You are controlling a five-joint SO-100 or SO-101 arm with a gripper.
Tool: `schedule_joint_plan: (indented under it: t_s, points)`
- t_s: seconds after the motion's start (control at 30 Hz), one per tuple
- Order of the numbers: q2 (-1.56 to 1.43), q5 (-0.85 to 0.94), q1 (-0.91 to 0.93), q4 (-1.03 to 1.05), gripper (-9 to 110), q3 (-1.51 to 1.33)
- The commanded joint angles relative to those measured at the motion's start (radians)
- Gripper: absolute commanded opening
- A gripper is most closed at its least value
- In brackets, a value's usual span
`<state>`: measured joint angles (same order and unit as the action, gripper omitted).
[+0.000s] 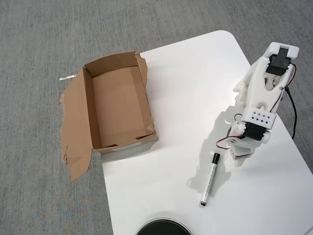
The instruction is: Grasp a pen and put it in the box.
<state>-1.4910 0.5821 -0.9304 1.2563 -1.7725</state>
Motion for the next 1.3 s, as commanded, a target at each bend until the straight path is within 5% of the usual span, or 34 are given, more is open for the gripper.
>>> schedule_joint_plan:
  t_s: [0.0, 1.27]
  points:
    - [-0.006, 0.173, 0.005, 0.08, 27, 0.033]
    - [0.273, 0.361, 0.099, 0.112, 27, 0.455]
